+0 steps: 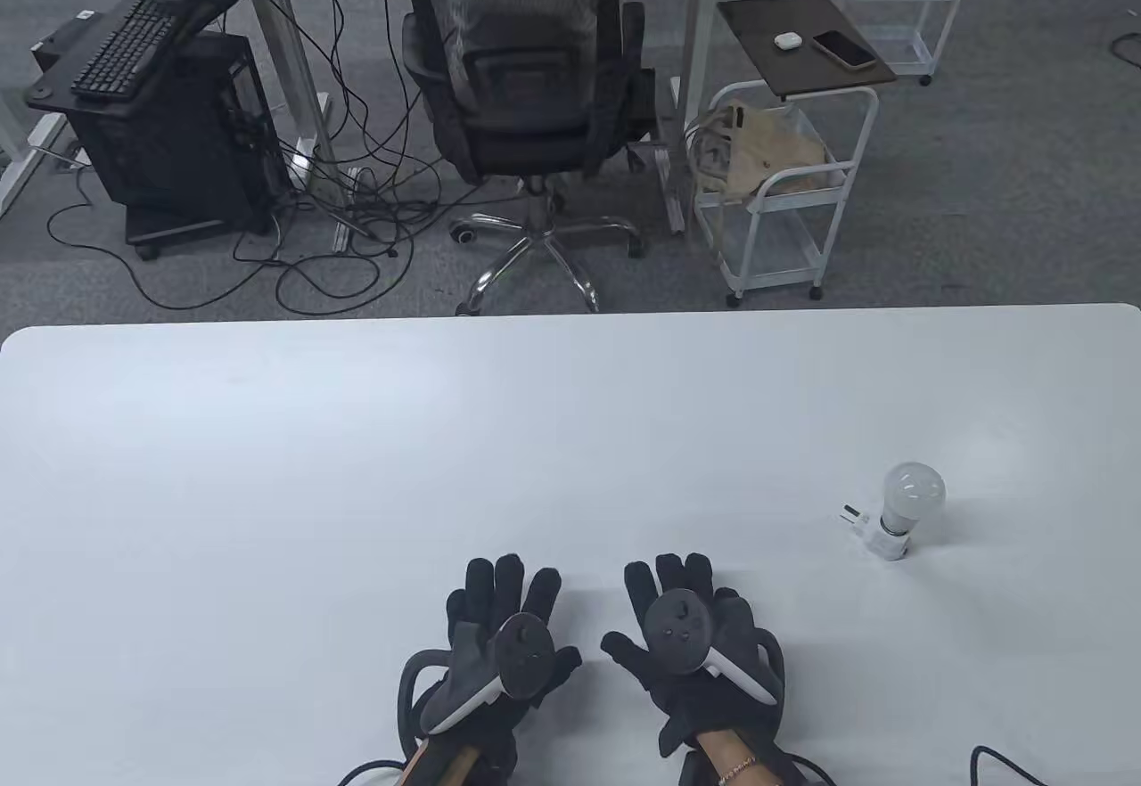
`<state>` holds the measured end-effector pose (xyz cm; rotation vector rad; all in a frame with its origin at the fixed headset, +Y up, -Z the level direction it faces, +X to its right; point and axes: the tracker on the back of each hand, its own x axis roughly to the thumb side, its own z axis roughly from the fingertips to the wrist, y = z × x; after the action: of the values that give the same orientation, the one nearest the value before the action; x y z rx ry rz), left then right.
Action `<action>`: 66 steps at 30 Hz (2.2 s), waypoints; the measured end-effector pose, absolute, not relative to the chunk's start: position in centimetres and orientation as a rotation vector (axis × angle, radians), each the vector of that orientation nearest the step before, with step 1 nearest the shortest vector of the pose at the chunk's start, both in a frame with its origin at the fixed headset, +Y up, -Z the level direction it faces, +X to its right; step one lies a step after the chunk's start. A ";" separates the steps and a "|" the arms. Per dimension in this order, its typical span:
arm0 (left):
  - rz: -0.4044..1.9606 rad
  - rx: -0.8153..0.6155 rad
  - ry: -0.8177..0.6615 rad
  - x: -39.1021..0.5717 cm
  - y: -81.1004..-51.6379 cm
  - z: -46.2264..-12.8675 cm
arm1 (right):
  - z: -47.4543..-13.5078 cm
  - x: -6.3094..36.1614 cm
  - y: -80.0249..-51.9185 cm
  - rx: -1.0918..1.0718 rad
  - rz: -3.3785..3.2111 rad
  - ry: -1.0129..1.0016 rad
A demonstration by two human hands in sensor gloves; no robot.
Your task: Unscrew light bulb from socket
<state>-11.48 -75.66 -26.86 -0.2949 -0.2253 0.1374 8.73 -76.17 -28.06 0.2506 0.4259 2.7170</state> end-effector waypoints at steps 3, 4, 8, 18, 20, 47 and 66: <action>0.149 -0.294 -0.234 -11.4 -75.6 -26.8 | -28.0 8.8 -76.1 0.253 2.718 0.414; 0.149 -0.300 -0.236 -11.4 -75.6 -26.8 | -28.1 8.8 -76.2 0.251 2.713 0.413; 0.136 -0.303 -0.235 -11.3 -75.7 -26.8 | -28.1 9.0 -76.6 0.232 2.719 0.456; 0.137 -0.297 -0.239 -11.3 -75.8 -26.8 | -28.3 10.4 -76.3 0.203 2.639 0.469; 0.142 -0.299 -0.237 -11.2 -75.7 -26.8 | -28.4 11.2 -75.9 0.187 2.618 0.461; 0.116 -0.354 -0.274 -10.1 -76.6 -26.7 | -27.9 33.7 -75.4 -0.594 2.348 0.246; 0.099 -0.383 -0.298 -9.3 -77.1 -26.8 | -34.5 36.1 -79.4 -0.730 2.093 0.374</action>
<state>-9.34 -77.08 -26.75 -0.3832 -0.2979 0.0991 36.07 -79.39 -34.51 -0.7301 0.3743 2.0927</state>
